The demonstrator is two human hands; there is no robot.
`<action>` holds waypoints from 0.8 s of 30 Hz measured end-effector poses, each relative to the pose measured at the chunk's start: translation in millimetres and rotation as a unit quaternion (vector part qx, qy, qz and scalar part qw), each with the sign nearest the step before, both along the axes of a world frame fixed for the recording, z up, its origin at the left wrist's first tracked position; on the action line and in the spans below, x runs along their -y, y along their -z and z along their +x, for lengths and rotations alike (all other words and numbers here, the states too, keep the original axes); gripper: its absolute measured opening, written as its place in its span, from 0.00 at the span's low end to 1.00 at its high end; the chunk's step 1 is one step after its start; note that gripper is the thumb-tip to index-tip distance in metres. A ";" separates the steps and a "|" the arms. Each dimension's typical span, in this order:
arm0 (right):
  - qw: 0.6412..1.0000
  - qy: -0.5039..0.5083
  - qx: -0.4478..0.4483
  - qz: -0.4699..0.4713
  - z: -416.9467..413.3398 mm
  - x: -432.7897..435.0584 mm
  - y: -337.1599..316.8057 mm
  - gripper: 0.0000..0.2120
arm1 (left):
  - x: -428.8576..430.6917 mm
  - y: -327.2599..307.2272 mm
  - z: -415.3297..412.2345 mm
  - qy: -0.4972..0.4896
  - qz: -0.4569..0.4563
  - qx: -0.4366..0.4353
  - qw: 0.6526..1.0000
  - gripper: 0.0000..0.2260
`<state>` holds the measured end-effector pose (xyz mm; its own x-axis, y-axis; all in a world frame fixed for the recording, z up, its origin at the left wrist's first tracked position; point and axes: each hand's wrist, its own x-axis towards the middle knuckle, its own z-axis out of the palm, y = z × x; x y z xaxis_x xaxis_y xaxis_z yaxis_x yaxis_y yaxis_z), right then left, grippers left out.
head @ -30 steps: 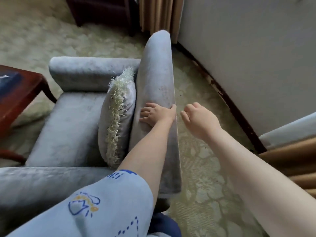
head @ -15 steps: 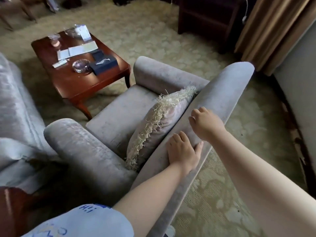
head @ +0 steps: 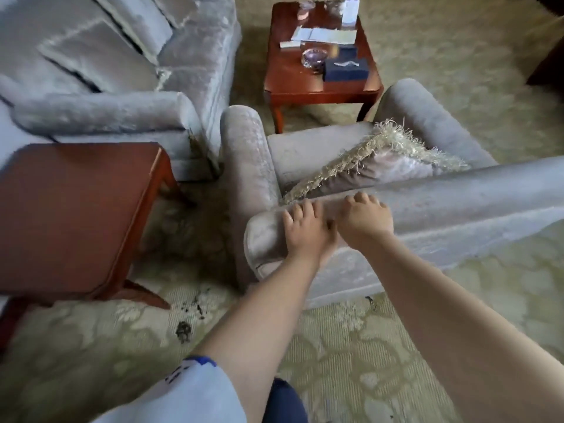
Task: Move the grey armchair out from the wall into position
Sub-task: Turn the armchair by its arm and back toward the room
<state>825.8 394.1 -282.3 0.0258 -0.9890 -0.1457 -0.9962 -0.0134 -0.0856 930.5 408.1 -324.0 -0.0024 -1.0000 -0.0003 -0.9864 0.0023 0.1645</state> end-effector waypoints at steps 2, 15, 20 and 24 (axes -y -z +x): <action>0.999 -0.050 0.016 0.007 28.9 -6.4 1.2 0.20 | -15.9 3.4 31.1 -0.018 -0.012 -0.002 1.000 0.25; 0.975 -0.144 0.170 0.006 68.5 -1.6 34.9 0.21 | -20.7 19.9 51.4 -0.057 -0.005 0.029 0.998 0.28; 0.977 -0.103 0.184 0.029 67.3 -1.1 28.9 0.21 | -16.2 17.2 49.2 -0.051 0.034 0.034 0.998 0.30; 0.983 -0.021 0.182 0.009 76.9 8.4 24.8 0.17 | -11.4 8.1 55.0 -0.008 0.060 0.059 0.996 0.30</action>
<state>902.8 385.7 -307.1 0.1198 -0.9833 -0.1370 -0.8978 -0.0484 -0.4377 985.6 419.6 -332.0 0.0208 -0.9925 -0.1202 -0.9987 -0.0264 0.0447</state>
